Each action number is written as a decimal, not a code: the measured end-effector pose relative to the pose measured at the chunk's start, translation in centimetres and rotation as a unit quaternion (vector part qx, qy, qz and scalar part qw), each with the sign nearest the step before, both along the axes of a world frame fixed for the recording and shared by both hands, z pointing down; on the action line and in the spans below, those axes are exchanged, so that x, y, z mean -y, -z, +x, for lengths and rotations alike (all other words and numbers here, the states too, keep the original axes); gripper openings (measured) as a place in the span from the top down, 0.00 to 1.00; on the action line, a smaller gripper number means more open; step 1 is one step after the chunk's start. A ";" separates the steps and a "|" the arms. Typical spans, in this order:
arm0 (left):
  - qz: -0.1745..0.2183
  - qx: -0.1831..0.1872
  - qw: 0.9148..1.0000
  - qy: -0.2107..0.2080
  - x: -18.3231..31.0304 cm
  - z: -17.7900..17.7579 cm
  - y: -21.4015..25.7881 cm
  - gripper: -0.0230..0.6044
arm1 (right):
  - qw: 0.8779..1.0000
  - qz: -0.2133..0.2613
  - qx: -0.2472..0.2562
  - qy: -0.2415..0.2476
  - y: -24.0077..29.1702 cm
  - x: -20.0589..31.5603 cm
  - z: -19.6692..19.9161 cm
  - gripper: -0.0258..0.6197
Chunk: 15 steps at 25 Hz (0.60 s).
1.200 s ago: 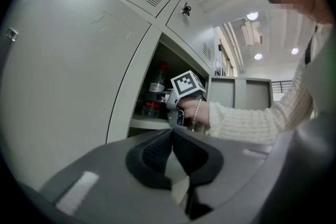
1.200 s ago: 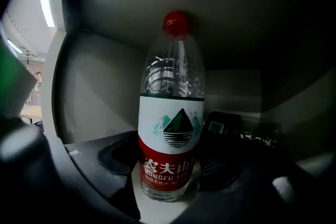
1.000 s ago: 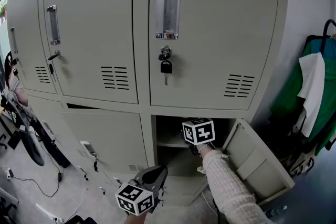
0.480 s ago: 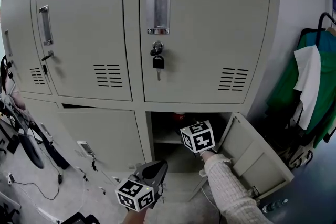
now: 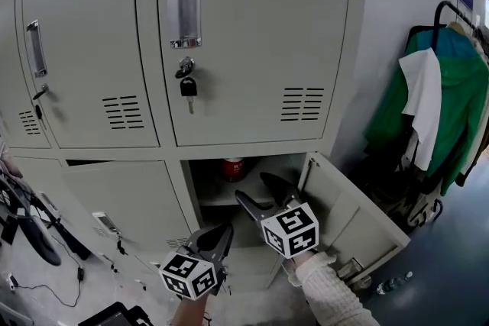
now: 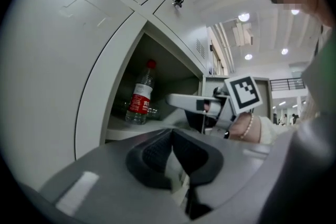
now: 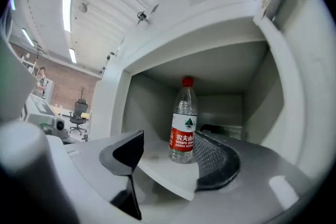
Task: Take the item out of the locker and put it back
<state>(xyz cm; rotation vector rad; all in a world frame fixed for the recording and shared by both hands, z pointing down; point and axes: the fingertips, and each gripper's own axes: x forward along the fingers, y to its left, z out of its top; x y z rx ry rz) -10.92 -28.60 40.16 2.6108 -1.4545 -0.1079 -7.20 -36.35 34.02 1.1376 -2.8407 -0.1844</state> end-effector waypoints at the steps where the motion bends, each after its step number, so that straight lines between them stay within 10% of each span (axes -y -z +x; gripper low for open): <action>1: 0.000 0.000 1.000 -0.002 0.0 0.2 0.0 0.95 | 1.000 0.002 0.008 0.004 0.2 -1.0 0.3 0.51; 15: 0.021 0.012 1.000 -0.020 -2.0 2.4 0.2 0.95 | 0.998 0.024 0.036 -0.035 -1.5 -8.2 5.5 0.96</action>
